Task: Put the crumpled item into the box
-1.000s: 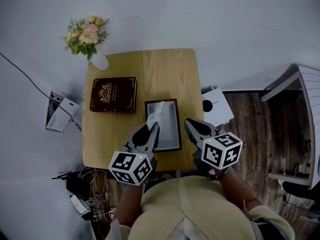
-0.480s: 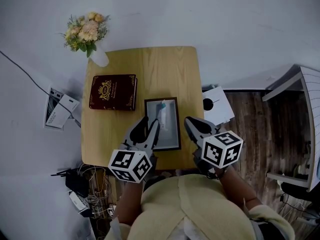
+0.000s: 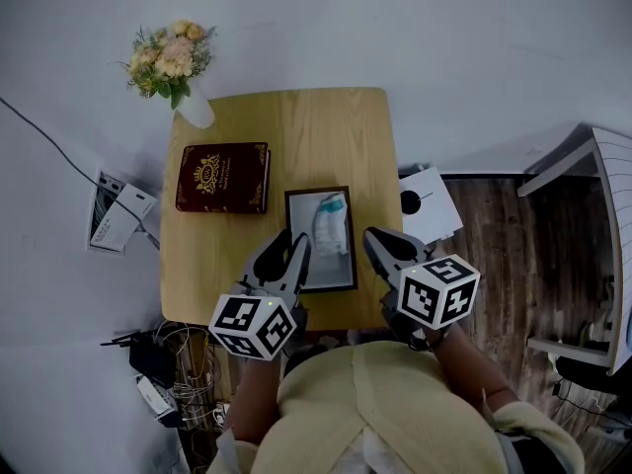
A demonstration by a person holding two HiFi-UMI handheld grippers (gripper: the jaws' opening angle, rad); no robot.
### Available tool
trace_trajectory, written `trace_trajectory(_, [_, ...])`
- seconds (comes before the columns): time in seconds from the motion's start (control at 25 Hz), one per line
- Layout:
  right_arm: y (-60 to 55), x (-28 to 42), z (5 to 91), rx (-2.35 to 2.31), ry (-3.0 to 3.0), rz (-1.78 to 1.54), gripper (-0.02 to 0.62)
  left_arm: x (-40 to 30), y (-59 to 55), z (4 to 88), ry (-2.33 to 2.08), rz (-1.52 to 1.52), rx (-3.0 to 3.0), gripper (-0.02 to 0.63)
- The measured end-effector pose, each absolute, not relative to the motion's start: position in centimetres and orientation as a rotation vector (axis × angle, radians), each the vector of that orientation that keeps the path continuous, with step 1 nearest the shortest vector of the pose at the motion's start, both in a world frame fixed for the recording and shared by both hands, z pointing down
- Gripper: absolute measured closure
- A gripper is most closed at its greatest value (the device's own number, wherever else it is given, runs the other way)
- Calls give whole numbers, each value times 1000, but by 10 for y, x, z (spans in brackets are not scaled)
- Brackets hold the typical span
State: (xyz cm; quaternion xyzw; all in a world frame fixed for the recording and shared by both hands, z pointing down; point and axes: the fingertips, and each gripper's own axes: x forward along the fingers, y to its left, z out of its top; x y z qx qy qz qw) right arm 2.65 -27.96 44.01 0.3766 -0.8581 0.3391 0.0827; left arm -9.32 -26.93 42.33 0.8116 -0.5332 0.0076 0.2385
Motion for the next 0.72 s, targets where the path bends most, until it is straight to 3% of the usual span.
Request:
trace_trajectory(0.24, [-271,24,439,1131,-2561,1003,565,-98,-259,423,-1458,33,2227,558])
trace_trajectory(0.72, [-250,16,439,1164,-2552,975,566,-110,-237,431,-1462,87,2230,580])
